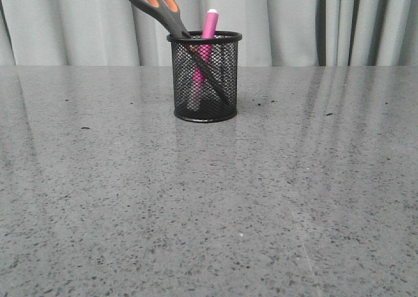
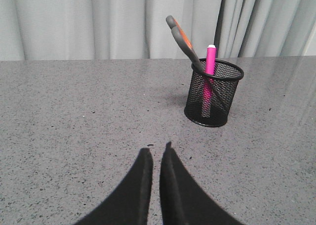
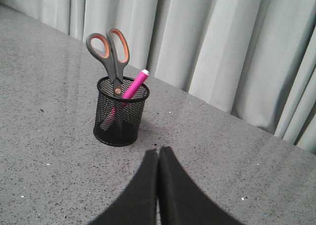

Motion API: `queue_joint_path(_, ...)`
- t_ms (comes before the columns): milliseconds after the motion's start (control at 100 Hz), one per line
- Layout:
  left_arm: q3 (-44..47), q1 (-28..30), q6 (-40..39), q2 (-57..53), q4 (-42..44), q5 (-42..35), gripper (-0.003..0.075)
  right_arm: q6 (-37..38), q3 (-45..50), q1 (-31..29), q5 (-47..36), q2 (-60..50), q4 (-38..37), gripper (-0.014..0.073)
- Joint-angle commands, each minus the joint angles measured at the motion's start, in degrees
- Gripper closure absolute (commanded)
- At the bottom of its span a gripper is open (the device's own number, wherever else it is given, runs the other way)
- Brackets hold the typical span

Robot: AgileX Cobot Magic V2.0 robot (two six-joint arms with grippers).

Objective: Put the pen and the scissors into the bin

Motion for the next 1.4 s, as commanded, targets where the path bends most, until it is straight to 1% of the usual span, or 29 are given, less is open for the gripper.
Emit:
queue_joint_path(0, -1.52, 0.15, -0.72, 1.14, -0.25, -4.74, 0.0712, -0.36, -1.35, -0.23, -4.46, 0.16, -1.01, 0.0659)
queue_joint_path(90, -0.76, 0.15, -0.72, 1.14, -0.25, -5.96, 0.0712, -0.36, -1.35, -0.23, -4.46, 0.16, -1.01, 0.0659)
queue_joint_path(240, 4.34, 0.23, -0.72, 1.14, -0.25, -9.71, 0.0712, -0.36, -1.35, -0.23, -4.46, 0.16, -1.01, 0.0659)
queue_joint_path(380, 8.03, 0.85, -0.72, -0.63, 5.33, -9.94, 0.0712, -0.36, -1.35, -0.23, -4.46, 0.16, -1.01, 0.0659)
queue_joint_path(430, 9.70, 1.78, -0.72, -1.38, 5.83, -11.40, 0.0712, -0.36, -1.35, -0.23, -4.46, 0.16, -1.01, 0.0659)
queue_joint_path(560, 14.35, 5.90, -0.49, -2.55, 5.83, -18.59, 0.0712, -0.36, -1.35, -0.23, -4.46, 0.16, -1.01, 0.0659)
queue_joint_path(650, 16.42, 9.58, -0.36, -2.55, 5.83, -20.28, 0.0712, -0.36, -1.35, -0.23, -4.46, 0.16, -1.01, 0.0659)
queue_joint_path(860, 21.26, 17.54, -0.36, -2.55, 5.71, -20.41, 0.0712, -0.36, -1.35, -0.23, -4.46, 0.16, -1.01, 0.0659)
queue_joint_path(930, 21.29, 19.04, -0.36, -2.55, 5.71, -16.39, 0.0712, -0.36, -1.35, -0.23, -4.46, 0.16, -1.01, 0.0659)
queue_joint_path(1120, 21.29, 19.86, -0.36, -2.60, 5.71, -11.79, 0.0712, -0.36, -1.35, -0.23, -4.46, 0.16, -1.01, 0.0659)
queue_joint_path(1210, 21.29, 19.86, -0.36, -2.69, 5.71, -11.63, 0.0712, -0.36, -1.35, -0.23, -4.46, 0.16, -1.01, 0.0659)
queue_joint_path(1390, 21.29, 19.86, -0.36, -6.40, 1.00, -10.78, 0.0712, -0.36, -1.35, -0.23, -4.46, 0.16, -1.01, 0.0659)
